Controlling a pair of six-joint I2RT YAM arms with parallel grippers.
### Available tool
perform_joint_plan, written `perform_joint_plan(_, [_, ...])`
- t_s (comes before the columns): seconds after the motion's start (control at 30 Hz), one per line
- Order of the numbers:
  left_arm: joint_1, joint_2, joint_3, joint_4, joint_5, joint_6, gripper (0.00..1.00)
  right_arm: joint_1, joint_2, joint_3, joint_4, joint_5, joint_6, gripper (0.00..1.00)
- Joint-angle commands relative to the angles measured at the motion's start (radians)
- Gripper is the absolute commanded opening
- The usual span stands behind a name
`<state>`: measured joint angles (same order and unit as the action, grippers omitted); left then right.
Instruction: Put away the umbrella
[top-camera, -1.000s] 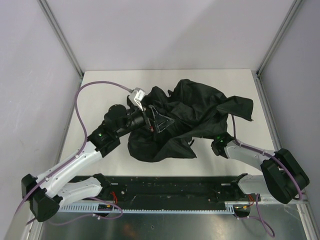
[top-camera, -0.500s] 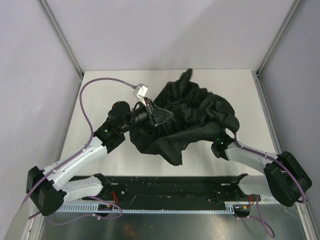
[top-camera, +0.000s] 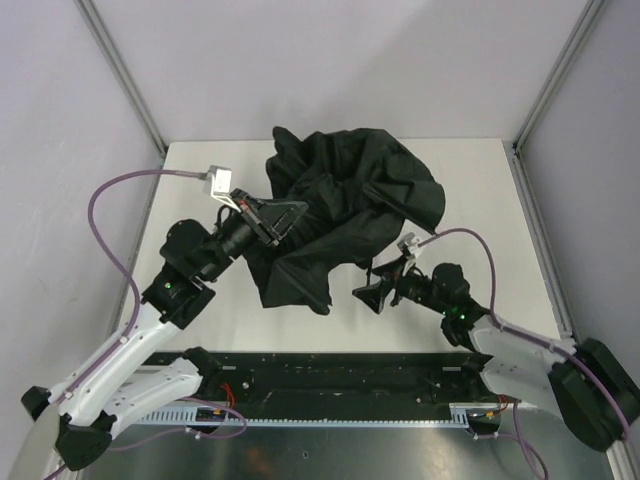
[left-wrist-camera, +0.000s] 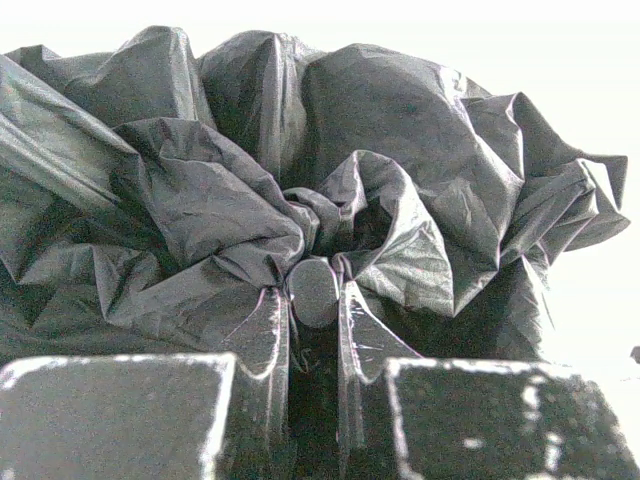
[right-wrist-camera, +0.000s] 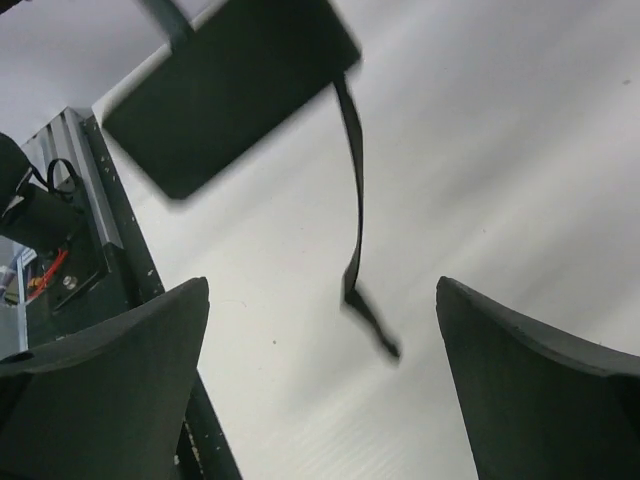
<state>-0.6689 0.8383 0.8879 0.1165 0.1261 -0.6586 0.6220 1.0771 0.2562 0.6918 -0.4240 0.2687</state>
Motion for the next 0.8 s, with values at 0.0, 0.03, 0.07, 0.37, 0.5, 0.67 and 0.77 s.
perform_joint_plan(0.0, [0.005,-0.029,0.024,0.059,-0.111,0.022,0.0,-0.002,-0.214,-0.025,-0.163,0.117,0.088,0.99])
perform_joint_plan(0.03, [0.005,-0.028,0.023,0.053,-0.116,0.05,0.0,-0.005,-0.276,-0.017,-0.245,0.149,0.107,0.99])
perform_joint_plan(0.07, [0.005,-0.028,0.019,0.046,-0.12,0.081,0.0,-0.01,-0.355,-0.004,-0.347,0.175,0.129,0.99])
perform_joint_plan(0.37, [0.006,-0.041,-0.109,0.063,-0.251,0.216,0.0,-0.025,-0.595,0.314,-0.856,0.048,0.164,0.59])
perform_joint_plan(0.5, [0.005,-0.059,-0.167,0.094,-0.264,0.241,0.0,-0.002,-0.498,0.414,-0.818,-0.068,0.244,0.47])
perform_joint_plan(0.67, [0.005,-0.064,-0.23,0.173,-0.336,0.145,0.0,0.156,-0.363,0.409,-0.557,0.092,0.39,0.75])
perform_joint_plan(0.77, [0.005,-0.02,-0.212,0.183,-0.358,0.081,0.0,0.322,-0.262,0.408,-0.39,0.163,0.295,0.83])
